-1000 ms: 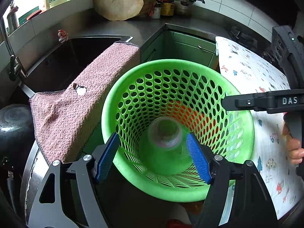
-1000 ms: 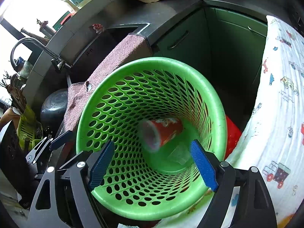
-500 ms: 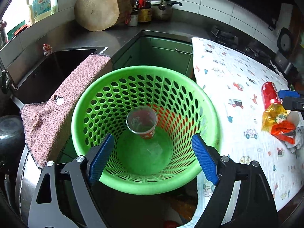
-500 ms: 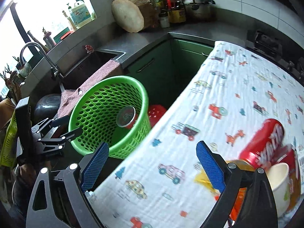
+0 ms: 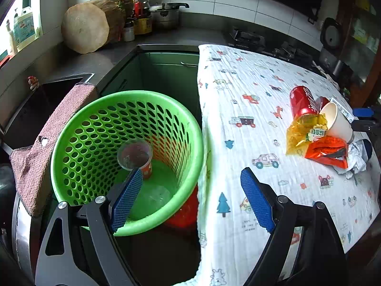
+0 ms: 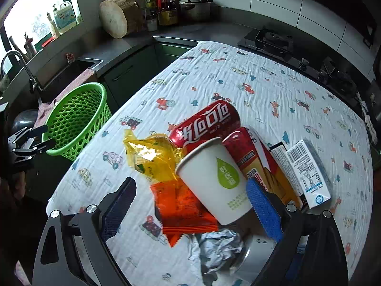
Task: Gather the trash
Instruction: 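Grasp the white paper cup with the right tool while the left tool grasps the yellow snack bag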
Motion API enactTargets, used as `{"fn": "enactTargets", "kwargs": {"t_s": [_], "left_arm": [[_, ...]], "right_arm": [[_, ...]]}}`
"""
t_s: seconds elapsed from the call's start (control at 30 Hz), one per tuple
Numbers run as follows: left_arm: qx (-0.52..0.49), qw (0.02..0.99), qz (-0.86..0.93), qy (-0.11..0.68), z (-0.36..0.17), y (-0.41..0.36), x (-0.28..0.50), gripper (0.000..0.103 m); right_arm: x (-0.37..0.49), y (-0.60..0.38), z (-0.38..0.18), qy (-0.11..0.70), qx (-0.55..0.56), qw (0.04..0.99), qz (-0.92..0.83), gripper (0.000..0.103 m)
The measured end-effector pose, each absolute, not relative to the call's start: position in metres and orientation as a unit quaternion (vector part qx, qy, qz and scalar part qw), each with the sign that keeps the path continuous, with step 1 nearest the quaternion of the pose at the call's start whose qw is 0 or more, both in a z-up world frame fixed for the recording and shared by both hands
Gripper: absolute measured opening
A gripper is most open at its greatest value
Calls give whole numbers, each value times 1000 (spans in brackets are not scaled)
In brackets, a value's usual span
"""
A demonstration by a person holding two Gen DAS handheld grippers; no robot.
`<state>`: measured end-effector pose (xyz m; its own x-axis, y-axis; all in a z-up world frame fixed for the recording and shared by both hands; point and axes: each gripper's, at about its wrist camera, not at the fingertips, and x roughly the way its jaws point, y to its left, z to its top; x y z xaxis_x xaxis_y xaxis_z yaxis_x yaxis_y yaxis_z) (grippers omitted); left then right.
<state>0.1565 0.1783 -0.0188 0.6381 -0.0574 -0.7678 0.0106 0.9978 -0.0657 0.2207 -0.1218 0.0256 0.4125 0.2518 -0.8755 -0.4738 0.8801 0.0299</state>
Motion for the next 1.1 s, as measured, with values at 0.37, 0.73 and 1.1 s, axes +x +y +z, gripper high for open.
{"fn": "enactTargets", "kwargs": {"t_s": [0.37, 0.73, 1.1], "left_arm": [[-8, 896, -66, 440, -26, 127, 162, 83], [36, 893, -135, 429, -24, 78, 184, 90], [115, 880, -221, 405, -34, 23, 214, 92]], "right_arm": [[237, -114, -6, 497, -218, 807, 232, 90], [246, -105, -26, 502, -260, 790, 237, 76], [244, -113, -22, 503, -234, 797, 239, 62]]}}
